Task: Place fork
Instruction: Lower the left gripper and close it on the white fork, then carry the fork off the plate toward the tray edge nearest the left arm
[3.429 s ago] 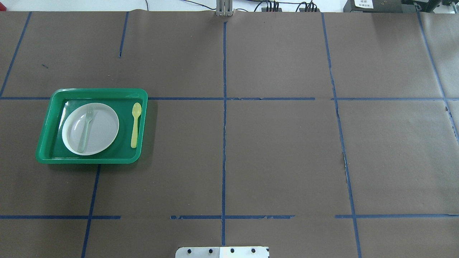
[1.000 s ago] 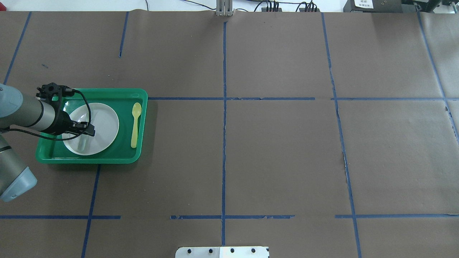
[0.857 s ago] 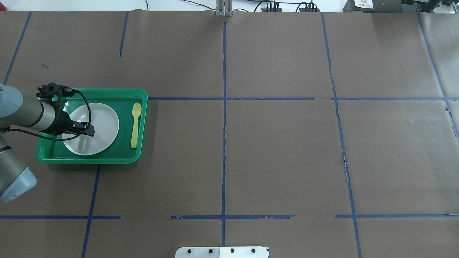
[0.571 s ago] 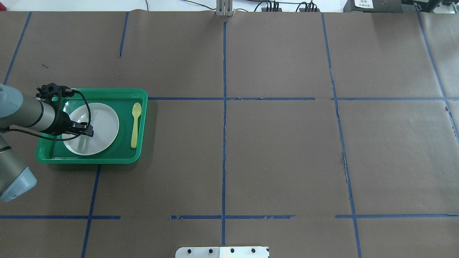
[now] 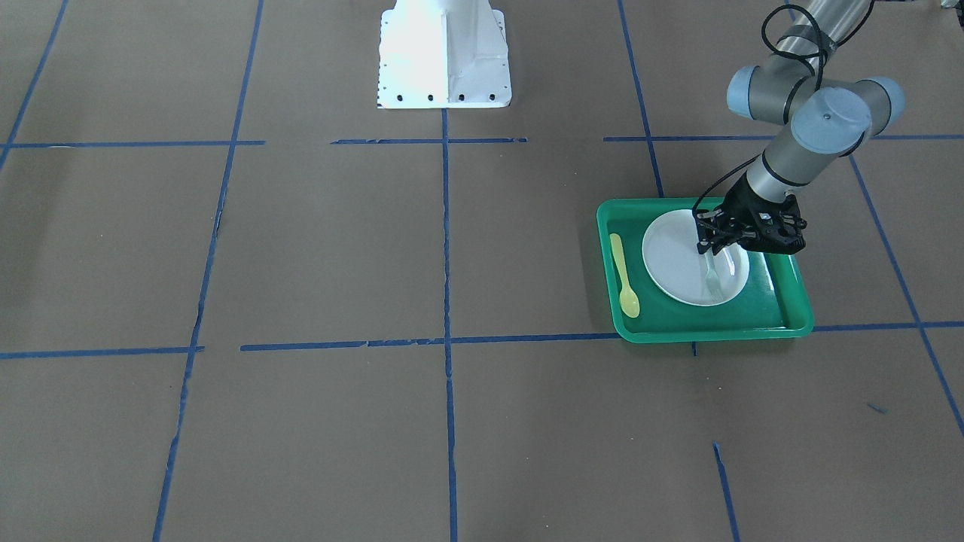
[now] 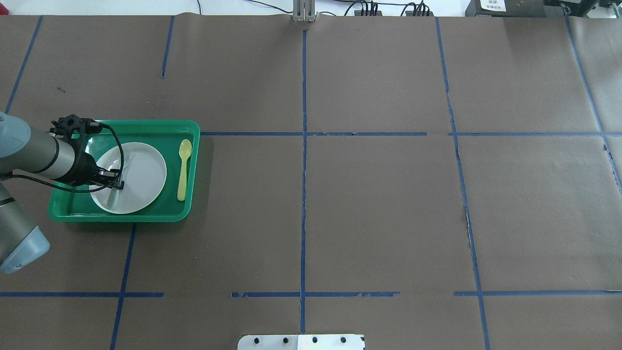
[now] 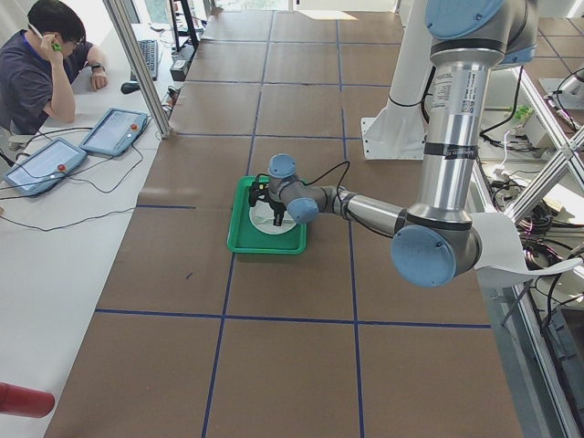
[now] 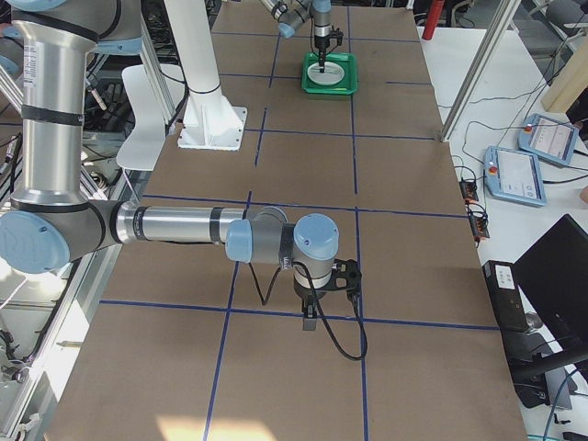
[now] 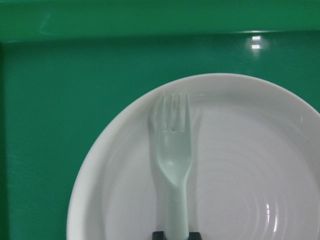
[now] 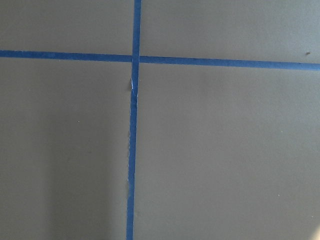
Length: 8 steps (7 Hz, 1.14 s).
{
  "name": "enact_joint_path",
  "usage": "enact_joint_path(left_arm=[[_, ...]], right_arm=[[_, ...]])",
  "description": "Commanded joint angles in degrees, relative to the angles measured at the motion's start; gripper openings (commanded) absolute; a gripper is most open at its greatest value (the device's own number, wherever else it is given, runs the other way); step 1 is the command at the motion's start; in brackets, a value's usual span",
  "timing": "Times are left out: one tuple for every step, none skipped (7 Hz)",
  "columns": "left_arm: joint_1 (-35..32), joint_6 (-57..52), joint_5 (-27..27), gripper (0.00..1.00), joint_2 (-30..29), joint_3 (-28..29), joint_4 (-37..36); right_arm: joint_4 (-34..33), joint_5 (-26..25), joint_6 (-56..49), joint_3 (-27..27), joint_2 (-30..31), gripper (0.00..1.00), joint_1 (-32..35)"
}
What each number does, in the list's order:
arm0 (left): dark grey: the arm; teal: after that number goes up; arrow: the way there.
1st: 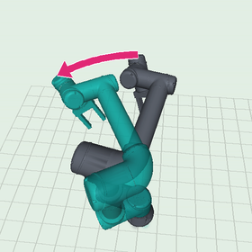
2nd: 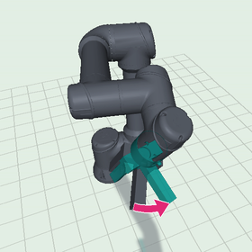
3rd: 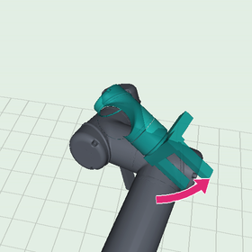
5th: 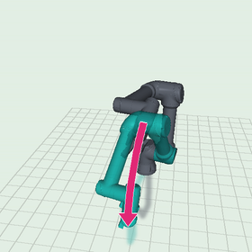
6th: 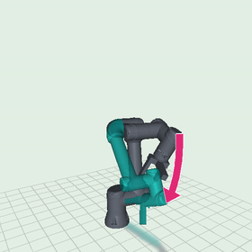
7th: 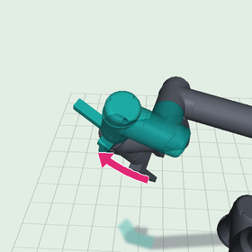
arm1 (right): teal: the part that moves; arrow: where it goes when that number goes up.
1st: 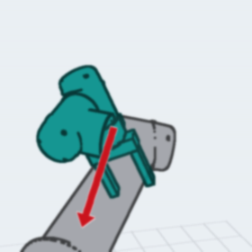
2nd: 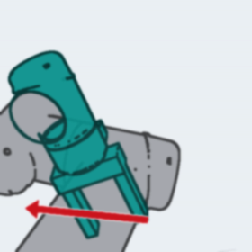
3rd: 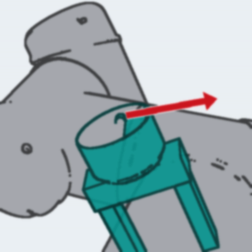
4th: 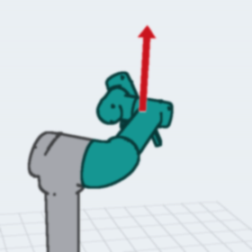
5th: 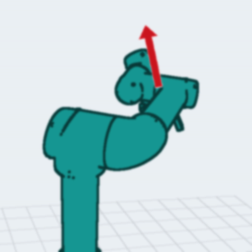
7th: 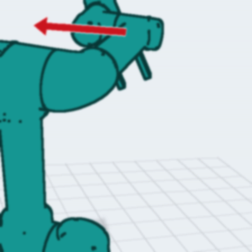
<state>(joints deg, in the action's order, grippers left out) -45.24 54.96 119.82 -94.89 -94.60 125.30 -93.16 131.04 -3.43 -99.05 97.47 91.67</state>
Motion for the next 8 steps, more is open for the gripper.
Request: enact_joint_path(left_arm=[[-1.2,0.1,0.7,0.00,0.1,-0.7,-0.1],[-4.6,0.1,0.9,0.00,0.1,-0.9,-0.1],[-8.1,1.0,2.2,0.00,0.1,-1.1,-0.1],[-10.1,2.4,3.1,0.00,1.0,-0.6,-0.1],[-10.2,1.8,2.9,0.00,2.2,-0.1,0.6],[-10.1,0.0,2.8,0.00,2.9,1.1,1.3],[-10.0,-1.2,2.7,0.00,4.1,1.3,2.4],[-9.9,-1.3,2.7,0.00,4.2,1.6,2.7]], right_arm=[[0.0,0.0,0.0,0.0,0.0,1.00,0.0],[0.0,0.0,0.0,0.0,0.0,1.00,0.0],[0.0,0.0,0.0,0.0,0.0,1.00,0.0],[0.0,0.0,0.0,0.0,0.0,1.00,0.0],[0.0,0.0,0.0,0.0,0.0,1.00,0.0],[0.0,0.0,0.0,0.0,0.0,1.00,0.0],[0.0,0.0,0.0,0.0,0.0,1.00,0.0],[0.0,0.0,0.0,0.0,0.0,1.00,0.0]])
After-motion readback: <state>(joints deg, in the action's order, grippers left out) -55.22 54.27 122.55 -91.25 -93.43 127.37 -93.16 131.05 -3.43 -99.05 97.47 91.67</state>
